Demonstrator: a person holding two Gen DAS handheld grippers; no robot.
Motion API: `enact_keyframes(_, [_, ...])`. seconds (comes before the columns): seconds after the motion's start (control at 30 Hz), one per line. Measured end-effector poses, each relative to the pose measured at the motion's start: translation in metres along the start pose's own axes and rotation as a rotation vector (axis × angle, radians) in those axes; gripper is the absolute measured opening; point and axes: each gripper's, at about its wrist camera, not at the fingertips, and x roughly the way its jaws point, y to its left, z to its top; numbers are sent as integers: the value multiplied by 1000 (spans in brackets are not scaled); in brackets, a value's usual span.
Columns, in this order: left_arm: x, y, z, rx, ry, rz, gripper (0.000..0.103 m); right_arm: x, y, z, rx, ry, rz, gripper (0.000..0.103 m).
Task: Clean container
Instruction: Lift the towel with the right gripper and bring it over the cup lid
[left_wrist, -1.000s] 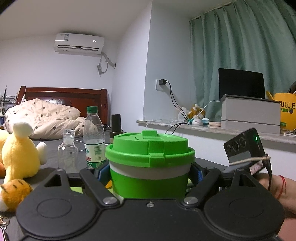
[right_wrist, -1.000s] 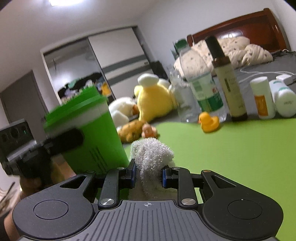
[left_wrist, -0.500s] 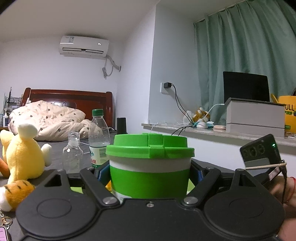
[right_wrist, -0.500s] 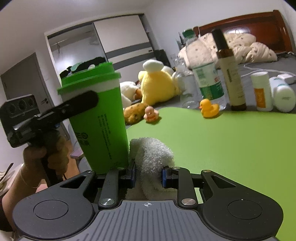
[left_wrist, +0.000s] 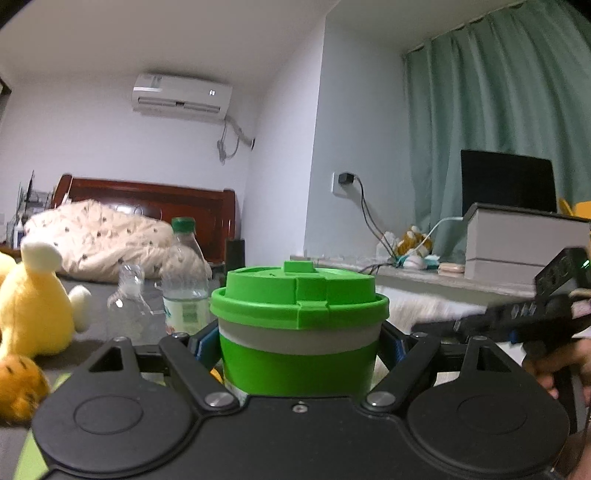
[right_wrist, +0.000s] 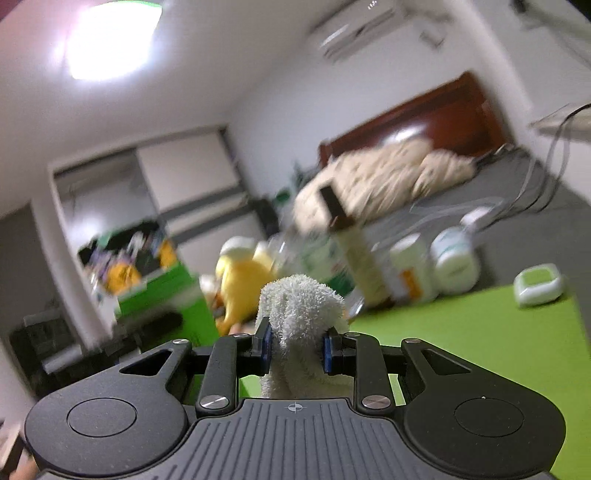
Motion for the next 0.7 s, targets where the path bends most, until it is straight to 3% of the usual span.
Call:
enact_keyframes(0.33, [4,-21,1,20,35,104,80,-49,27,28,-72,-243,-34,26])
enact_keyframes(0.5, [3,-26,3,18,51,134,80,-50,70,35,-191,-254,-27,26])
enact_keyframes(0.7, [1,-26,5,5,64,140,80,-46,127,38,-287,-210,61,26])
